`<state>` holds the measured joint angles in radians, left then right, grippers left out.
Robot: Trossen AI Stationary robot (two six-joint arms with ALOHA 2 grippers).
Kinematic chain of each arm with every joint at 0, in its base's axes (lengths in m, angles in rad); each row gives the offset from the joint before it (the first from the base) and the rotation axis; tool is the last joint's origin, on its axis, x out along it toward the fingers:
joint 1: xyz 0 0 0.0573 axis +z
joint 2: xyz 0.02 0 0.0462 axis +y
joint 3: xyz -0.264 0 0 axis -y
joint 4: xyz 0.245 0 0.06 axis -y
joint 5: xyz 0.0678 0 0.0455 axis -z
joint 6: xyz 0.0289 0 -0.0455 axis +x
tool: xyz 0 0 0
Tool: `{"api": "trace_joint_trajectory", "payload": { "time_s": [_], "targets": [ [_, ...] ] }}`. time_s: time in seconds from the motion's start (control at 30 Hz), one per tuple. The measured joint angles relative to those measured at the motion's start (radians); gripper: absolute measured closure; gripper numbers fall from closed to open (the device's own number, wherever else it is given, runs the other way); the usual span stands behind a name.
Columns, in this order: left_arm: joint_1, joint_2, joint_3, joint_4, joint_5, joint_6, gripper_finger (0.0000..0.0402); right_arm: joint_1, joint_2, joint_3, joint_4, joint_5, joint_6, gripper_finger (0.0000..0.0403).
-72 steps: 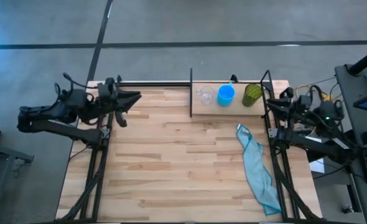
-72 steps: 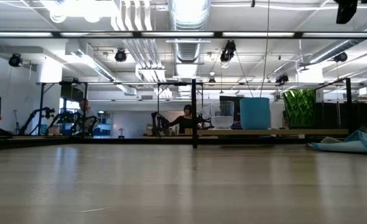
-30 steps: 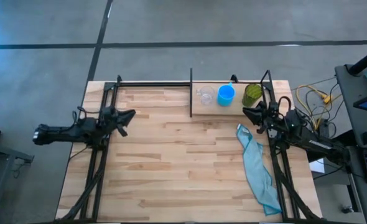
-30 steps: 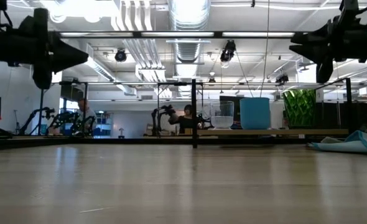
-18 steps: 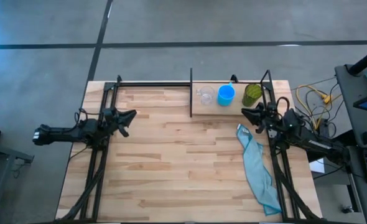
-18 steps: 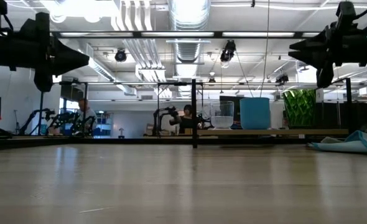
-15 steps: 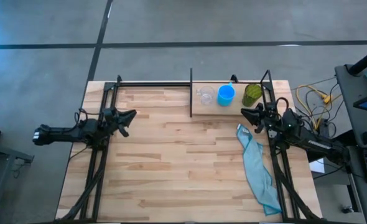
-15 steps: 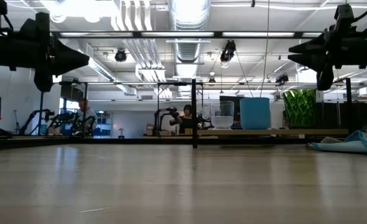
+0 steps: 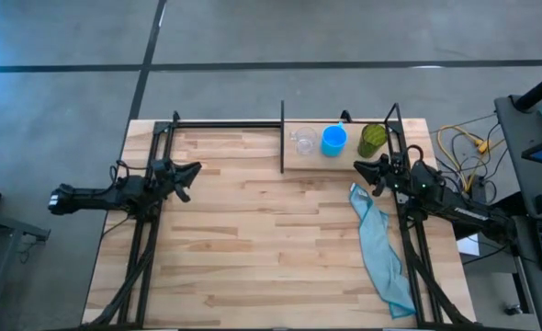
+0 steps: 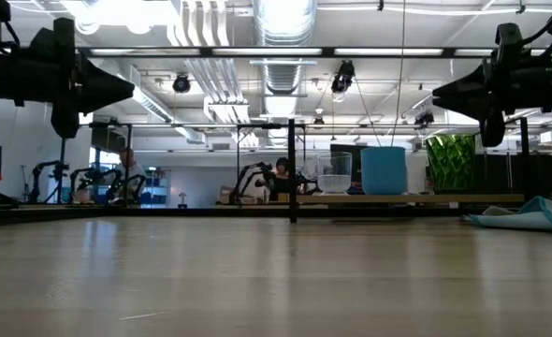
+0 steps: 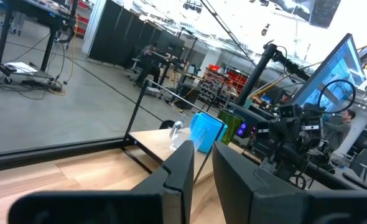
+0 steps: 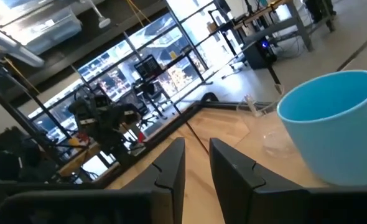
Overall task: Stack small to large cups/mugs on shelf
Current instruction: Return to Home Position
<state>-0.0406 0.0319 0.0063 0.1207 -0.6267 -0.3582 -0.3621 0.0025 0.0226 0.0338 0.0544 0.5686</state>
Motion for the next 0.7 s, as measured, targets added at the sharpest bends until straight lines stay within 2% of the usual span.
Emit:
{"api": "trace_joint_trajectory", "payload": {
  "time_s": [0.7],
  "targets": [
    [0.000,0.026,-0.002,-0.003,0.001,-0.001,0.0356,0.000,0.007,-0.014,-0.008,0.000,0.008,0.0327]
  ]
}}
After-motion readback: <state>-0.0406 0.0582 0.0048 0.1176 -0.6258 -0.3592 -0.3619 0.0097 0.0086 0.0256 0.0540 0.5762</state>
